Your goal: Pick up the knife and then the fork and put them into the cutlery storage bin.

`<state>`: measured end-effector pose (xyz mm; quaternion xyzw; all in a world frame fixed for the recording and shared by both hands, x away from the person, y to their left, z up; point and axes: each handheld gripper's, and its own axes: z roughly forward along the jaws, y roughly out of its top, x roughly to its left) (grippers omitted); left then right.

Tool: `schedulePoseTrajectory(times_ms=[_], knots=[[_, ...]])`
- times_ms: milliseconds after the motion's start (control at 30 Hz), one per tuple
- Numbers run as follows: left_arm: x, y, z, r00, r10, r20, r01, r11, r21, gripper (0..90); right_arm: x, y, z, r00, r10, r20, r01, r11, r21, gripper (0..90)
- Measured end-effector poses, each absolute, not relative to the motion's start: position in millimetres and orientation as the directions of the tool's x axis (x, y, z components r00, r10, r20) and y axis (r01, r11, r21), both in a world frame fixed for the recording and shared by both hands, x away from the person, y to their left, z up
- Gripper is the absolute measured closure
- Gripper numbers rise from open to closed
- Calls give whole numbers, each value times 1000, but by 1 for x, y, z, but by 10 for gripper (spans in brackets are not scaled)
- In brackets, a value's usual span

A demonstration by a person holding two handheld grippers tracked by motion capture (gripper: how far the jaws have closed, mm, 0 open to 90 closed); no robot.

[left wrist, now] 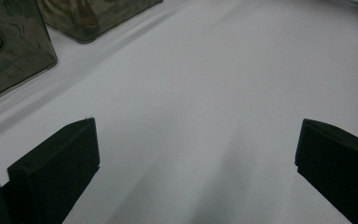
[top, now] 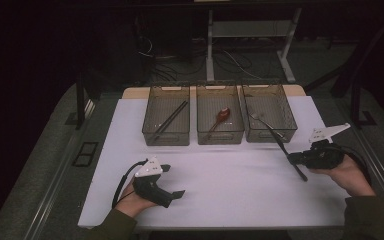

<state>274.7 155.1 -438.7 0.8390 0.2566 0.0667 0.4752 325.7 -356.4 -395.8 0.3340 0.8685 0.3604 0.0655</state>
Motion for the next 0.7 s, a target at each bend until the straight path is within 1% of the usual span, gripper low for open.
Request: schedulePoseTrajectory(times_ms=[133,200,300,700], knots=[[275,155,-439,859,494,-131,367,-417,831,0,324,-363,-393,-746,648,154,543,459,703,804],[274,155,-438,862,491,-127,361,-419,833,0,323,-364,-392,-734,664,143,539,442,717,804],[275,155,-439,858,496,-133,369,-415,832,0,323,-367,-390,-715,681,156,546,406,733,804],[275,156,-438,857,498,-129,367,-417,832,0,326,-375,-379,-664,729,168,522,290,802,805]])
